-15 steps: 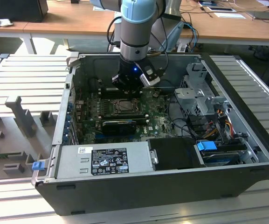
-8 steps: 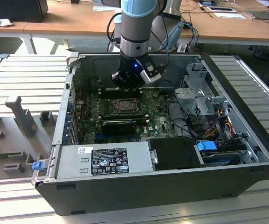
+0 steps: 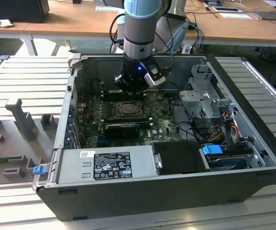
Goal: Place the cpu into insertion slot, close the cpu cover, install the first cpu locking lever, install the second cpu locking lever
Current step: 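Install the first cpu locking lever, then install the second cpu locking lever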
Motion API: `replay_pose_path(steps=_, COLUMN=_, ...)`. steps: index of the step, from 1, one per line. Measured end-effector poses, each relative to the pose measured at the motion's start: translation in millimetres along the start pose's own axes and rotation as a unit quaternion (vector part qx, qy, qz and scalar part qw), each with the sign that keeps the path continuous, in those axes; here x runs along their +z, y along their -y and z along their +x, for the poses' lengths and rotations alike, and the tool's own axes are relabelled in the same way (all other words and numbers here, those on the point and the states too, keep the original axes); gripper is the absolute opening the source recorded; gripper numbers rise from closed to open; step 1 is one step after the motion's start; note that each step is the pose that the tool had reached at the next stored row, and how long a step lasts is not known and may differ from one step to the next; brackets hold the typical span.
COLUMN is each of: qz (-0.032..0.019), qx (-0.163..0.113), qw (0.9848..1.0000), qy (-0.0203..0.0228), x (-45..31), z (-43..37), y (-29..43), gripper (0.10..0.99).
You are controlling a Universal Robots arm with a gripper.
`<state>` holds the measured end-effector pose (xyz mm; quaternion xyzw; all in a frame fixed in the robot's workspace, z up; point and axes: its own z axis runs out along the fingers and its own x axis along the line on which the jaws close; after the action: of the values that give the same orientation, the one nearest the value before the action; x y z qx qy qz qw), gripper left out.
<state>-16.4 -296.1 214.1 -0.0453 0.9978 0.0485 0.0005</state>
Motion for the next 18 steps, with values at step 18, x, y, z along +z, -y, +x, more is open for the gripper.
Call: replay_pose_path(steps=18, qz=0.0001, qx=0.000, qw=1.0000, qy=0.0000, x=-0.4, z=0.3, y=3.8, gripper=0.106)
